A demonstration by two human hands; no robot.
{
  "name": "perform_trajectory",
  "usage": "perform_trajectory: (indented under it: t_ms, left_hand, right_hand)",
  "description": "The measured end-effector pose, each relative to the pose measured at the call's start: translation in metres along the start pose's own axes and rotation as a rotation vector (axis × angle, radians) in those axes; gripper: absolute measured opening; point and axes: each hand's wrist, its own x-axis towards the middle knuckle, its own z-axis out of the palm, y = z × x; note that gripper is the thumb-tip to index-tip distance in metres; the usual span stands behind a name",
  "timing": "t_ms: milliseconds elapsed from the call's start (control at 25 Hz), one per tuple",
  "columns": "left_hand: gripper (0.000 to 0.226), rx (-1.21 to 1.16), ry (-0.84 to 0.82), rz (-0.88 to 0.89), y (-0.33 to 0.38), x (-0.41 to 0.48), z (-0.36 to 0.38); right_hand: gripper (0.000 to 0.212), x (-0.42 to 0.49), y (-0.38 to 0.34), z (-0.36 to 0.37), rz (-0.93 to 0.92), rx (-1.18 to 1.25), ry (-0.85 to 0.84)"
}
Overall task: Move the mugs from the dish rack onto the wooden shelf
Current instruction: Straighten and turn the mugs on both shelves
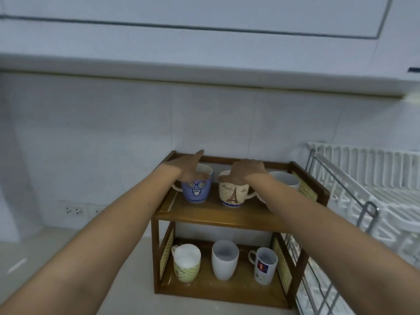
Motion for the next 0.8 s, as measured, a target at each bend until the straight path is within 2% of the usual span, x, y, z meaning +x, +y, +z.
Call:
perform_trajectory:
  t_ms: [120, 160, 280, 400, 480, 560, 640, 720, 800]
  left_hand:
    - [0.066, 0.036, 0.041, 0.014, -0.004, 0.005, -0.001]
    - [0.065, 0.048, 0.052, 0.014, -0.006, 0.006, 0.0]
    - [0.078, 0.09, 0.052, -0.002, -0.011, 0.01, 0.0]
    - [0.081, 0.097, 0.053, 0.001, -0.017, 0.013, 0.001]
    - [0.068, 0.07, 0.063, 0.001, -0.02, 0.014, 0.004]
    - [0.054, 0.062, 0.081, -0.002, -0.02, 0.015, 0.004]
    - [0.057, 0.064, 0.077, -0.01, -0.019, 0.014, 0.003]
    - [0.061, 0.069, 0.08, -0.02, -0.018, 0.013, 0.003]
    - [0.059, 0.058, 0.081, -0.031, -0.017, 0.012, 0.004]
  right_hand:
    - [0.069, 0.002, 0.013, -0.001, -0.173, 0.13, -0.065]
    - [0.071, 0.001, 0.018, -0.002, -0.222, 0.16, -0.103]
    - [0.076, 0.0, 0.033, -0.006, -0.322, 0.302, -0.236]
    - [0.077, 0.0, 0.042, -0.006, -0.361, 0.396, -0.257]
    - [0.081, 0.0, 0.038, -0.005, -0.289, 0.329, -0.168]
    - [0.095, 0.0, 0.027, -0.004, -0.164, 0.042, -0.084]
    - [0.098, 0.002, 0.016, 0.0, -0.104, -0.109, -0.075]
    - [0.088, 0.005, 0.015, 0.001, -0.159, -0.025, -0.065]
    - [0.081, 0.007, 0.022, -0.002, -0.262, 0.119, -0.13]
